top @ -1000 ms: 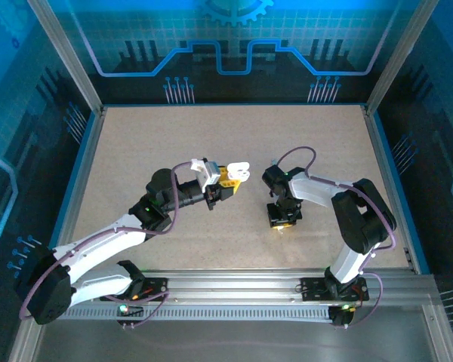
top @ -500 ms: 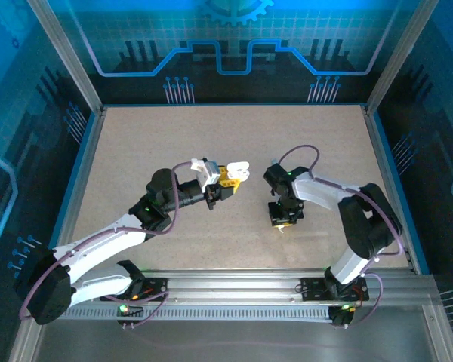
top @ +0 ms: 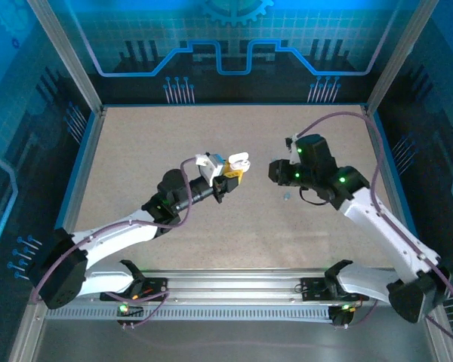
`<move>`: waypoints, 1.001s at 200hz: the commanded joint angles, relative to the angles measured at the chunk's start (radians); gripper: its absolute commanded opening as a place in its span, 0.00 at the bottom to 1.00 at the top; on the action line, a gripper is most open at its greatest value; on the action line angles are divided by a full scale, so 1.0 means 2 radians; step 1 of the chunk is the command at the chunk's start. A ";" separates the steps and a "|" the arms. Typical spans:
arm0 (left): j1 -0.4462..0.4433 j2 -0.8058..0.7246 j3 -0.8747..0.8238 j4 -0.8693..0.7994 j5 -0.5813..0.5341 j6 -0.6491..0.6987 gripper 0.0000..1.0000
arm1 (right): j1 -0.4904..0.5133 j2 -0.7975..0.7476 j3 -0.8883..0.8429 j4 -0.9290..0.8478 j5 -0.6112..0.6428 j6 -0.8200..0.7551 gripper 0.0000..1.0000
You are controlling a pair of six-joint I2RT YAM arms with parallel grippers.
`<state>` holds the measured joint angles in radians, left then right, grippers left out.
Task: Insert wireless bluetooth earbuds into charging case
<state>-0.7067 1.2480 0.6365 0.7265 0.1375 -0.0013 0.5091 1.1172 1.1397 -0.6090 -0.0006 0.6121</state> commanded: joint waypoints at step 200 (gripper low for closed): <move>-0.084 0.111 0.041 0.181 -0.158 0.021 0.26 | 0.078 -0.003 0.005 0.167 -0.003 0.005 0.29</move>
<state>-0.8623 1.4609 0.6857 1.0302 -0.1581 0.0280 0.6418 1.1030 1.1271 -0.2981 -0.0380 0.6468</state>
